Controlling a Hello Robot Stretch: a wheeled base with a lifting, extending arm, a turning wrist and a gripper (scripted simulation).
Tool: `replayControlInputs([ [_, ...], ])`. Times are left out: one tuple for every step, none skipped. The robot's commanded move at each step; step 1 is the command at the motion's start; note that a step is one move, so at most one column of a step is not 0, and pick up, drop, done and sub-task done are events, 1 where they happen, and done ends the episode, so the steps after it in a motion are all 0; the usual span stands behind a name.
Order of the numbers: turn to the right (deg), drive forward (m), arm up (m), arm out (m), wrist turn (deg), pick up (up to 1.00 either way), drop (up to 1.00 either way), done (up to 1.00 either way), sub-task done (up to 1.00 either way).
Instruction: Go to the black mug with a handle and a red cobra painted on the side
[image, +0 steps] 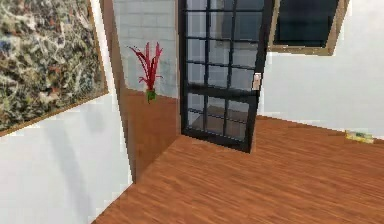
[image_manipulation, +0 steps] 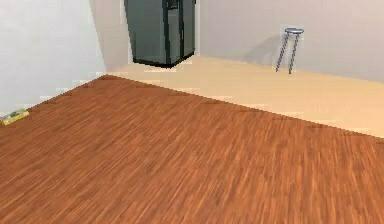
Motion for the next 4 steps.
replayControlInputs([
  [0.0, 1.0, 0.0, 0.0, 0.0, 0.0, 0.0, 0.0, 0.0],
  [-6.0, 0.0, 0.0, 0.0, 0.0, 0.0, 0.0, 0.0, 0.0],
  [0.0, 0.5, 0.0, 0.0, 0.0, 0.0, 0.0, 0.0, 0.0],
  [-12.0, 0.0, 0.0, 0.0, 0.0, 0.0, 0.0, 0.0, 0.0],
])
